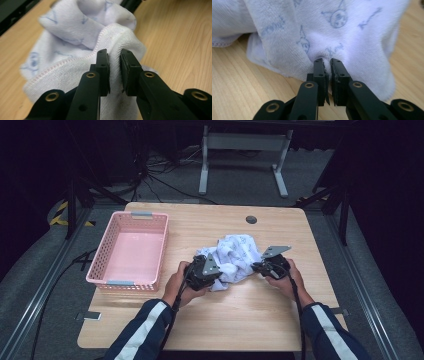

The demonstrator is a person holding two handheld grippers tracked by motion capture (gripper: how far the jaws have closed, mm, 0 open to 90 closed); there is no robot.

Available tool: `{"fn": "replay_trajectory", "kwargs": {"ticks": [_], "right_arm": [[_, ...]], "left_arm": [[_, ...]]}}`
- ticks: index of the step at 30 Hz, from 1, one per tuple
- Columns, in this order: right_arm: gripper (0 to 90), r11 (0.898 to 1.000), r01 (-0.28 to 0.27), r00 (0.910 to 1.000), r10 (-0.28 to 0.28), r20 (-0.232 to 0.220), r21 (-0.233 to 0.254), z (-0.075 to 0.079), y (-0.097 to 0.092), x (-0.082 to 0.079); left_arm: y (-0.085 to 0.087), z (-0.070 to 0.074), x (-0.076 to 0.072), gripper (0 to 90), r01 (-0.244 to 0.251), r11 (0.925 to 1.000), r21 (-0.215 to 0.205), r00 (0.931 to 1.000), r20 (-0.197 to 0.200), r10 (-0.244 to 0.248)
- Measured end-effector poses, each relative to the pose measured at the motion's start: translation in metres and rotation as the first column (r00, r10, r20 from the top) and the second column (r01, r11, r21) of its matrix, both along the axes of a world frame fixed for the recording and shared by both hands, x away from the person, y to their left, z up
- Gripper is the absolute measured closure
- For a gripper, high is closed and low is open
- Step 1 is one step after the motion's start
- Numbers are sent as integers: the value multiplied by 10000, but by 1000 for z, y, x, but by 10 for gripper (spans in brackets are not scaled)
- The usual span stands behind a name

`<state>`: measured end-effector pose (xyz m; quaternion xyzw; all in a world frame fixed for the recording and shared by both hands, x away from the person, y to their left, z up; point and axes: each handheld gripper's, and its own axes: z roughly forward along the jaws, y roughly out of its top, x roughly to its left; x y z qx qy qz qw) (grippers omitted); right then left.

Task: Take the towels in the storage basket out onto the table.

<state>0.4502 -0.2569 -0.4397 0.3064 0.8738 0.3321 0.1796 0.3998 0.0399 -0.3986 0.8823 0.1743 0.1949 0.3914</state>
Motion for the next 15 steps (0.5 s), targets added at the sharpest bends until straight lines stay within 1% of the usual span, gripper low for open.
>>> {"fn": "replay_trajectory", "kwargs": {"ticks": [1, 2, 3, 4, 5, 6, 7, 8, 9, 10, 11, 12, 13, 14, 15], "right_arm": [[837, 10000, 61, 9998, -60, 168, -55, 5, -5, -2], [837, 9999, 164, 9996, -163, 236, -51, 10, -10, -5], [838, 9996, 207, 9995, -211, 241, 178, 15, -17, -8], [838, 9991, 283, 9991, -293, 316, 313, 22, -25, -12], [839, 9988, 374, 9982, -388, 451, 318, 26, -31, -16], [839, 9983, 444, 9977, -462, 501, 365, 30, -36, -19], [839, 9976, 521, 9970, -545, 550, 448, 35, -42, -22], [840, 9962, 663, 9954, -699, 655, 558, 39, -49, -25], [841, 9938, 878, 9928, -929, 752, 687, 44, -59, -28], [840, 9923, 976, 9914, -1037, 803, 768, 47, -66, -30], [840, 9897, 1046, 9904, -1126, 797, 980, 51, -73, -33], [841, 9856, 1060, 9904, -1165, 741, 1319, 54, -80, -36], [841, 9831, 1185, 9883, -1303, 788, 1399, 58, -85, -39], [840, 9823, 1379, 9843, -1501, 928, 1265, 60, -88, -41], [841, 9802, 1551, 9815, -1671, 938, 1235, 60, -91, -42]], "left_arm": [[4, 4, 1, 781, -168, 9997, -178, 9998, 135, 171], [10, 8, 4, 781, -293, 9990, -324, 9994, 160, 298], [16, 11, 8, 781, -484, 9973, -555, 9988, 87, 490], [20, 12, 11, 781, -680, 9954, -679, 9976, 101, 689], [24, 14, 12, 782, -831, 9940, -709, 9965, 65, 837], [28, 14, 16, 783, -988, 9907, -940, 9950, 15, 994], [31, 15, 19, 783, -1092, 9893, -966, 9940, -29, 1094], [36, 16, 21, 783, -1281, 9872, -955, 9917, 8, 1288], [39, 15, 24, 786, -1403, 9845, -1055, 9901, -106, 1400], [41, 14, 27, 789, -1367, 9842, -1126, 9905, -294, 1342], [41, 13, 29, 794, -1396, 9837, -1130, 9900, -349, 1364], [41, 13, 31, 809, -1300, 9866, -985, 9914, -279, 1279], [41, 12, 33, 819, -1118, 9865, -1195, 9929, -536, 1060], [41, 12, 33, 813, -1118, 9865, -1195, 9929, -536, 1060], [40, 10, 35, 791, -1024, 9853, -1369, 9925, -804, 920]]}}
